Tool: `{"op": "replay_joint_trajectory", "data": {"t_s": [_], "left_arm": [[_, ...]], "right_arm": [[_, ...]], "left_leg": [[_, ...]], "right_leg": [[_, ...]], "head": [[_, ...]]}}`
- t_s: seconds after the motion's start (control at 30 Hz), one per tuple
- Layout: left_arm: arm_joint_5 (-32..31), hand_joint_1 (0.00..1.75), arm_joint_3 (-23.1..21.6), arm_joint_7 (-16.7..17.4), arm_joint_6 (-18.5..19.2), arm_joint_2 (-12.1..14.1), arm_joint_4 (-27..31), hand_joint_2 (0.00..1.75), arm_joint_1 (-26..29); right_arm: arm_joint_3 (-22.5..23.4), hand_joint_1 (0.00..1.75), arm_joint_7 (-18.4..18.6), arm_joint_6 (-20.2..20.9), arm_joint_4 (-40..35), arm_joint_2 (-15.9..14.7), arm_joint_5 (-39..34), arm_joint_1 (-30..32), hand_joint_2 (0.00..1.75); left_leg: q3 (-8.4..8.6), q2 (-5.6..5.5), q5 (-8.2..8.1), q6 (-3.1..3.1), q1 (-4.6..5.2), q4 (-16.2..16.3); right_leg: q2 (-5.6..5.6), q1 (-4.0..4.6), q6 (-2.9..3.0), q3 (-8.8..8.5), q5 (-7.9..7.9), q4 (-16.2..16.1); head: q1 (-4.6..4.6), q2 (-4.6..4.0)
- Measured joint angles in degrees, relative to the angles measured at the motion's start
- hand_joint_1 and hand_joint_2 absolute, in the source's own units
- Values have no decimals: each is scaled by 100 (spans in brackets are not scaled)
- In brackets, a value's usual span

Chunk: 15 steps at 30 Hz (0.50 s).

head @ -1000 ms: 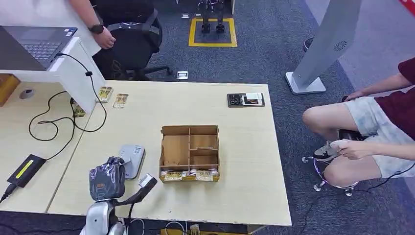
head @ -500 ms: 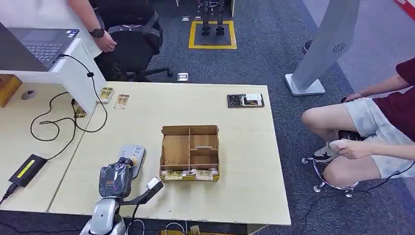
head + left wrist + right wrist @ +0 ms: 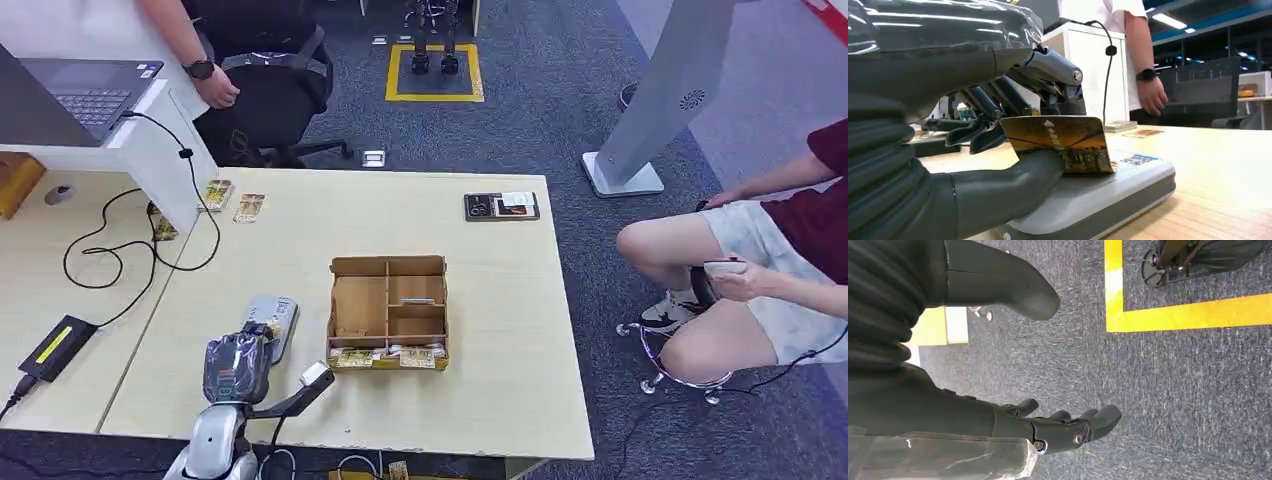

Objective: Pass the card to the sensor for recognition and then transmit it.

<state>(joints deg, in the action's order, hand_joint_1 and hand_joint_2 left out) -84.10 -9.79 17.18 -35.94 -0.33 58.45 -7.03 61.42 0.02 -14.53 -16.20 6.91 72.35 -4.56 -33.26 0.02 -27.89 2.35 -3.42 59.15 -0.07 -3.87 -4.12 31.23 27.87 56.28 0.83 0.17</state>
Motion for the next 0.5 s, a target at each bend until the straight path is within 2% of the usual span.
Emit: {"op": "replay_joint_trajectory", "data": {"t_s": [0.07,0.1,0.13,0.17,0.27,0.3,0.4,0.43,0.5], "left_arm": [[111,175,4,-173,-360,-37,70,175,82],[183,175,56,-396,-388,-83,265,175,181],[315,175,153,-784,-406,-204,523,175,275],[481,175,355,-1320,-415,-346,794,175,352],[1310,175,1310,-3362,-417,-993,1478,175,384],[1712,175,1637,-3777,-417,-1159,1680,175,360],[3081,175,2256,-4615,-415,-1458,2075,175,251],[3417,175,2401,-4754,-412,-1525,2187,175,207],[3582,175,2559,-4872,-410,-1591,2362,175,184]], "right_arm": [[-7,0,0,-31,0,0,-4,18,175],[-15,0,-2,-44,0,0,-18,22,175],[-24,0,-7,-75,0,0,-42,31,175],[-33,0,-9,-103,0,0,-61,41,175],[-57,0,-24,-162,2,0,-76,51,175],[-72,0,-26,-186,4,0,-76,58,175],[-94,0,-35,-236,15,4,-76,82,175],[-105,0,-35,-243,17,9,-76,86,175],[-125,0,-35,-254,17,9,-74,82,175]], "left_leg": [[-2,-1,0,0,0,0],[-2,-1,0,0,0,1],[-6,-1,0,0,1,1],[-12,-3,0,-1,1,2],[-19,2,-1,-1,1,2],[-16,5,-2,-1,1,2],[-16,2,-2,0,0,1],[-17,-2,-1,1,-1,0],[-16,-1,0,1,-2,-2]], "right_leg": [[-1,0,0,-1,0,0],[-1,0,0,3,0,0],[-1,0,0,5,0,0],[-3,-1,0,7,0,0],[3,-1,-1,14,-1,-1],[7,-1,-1,15,-1,-1],[5,1,0,25,-1,0],[0,1,1,25,0,2],[-1,2,2,24,2,5]], "head": [[-4,0],[0,0],[0,0],[0,0],[-11,0],[-11,0],[-6,0],[2,0],[-2,0]]}}
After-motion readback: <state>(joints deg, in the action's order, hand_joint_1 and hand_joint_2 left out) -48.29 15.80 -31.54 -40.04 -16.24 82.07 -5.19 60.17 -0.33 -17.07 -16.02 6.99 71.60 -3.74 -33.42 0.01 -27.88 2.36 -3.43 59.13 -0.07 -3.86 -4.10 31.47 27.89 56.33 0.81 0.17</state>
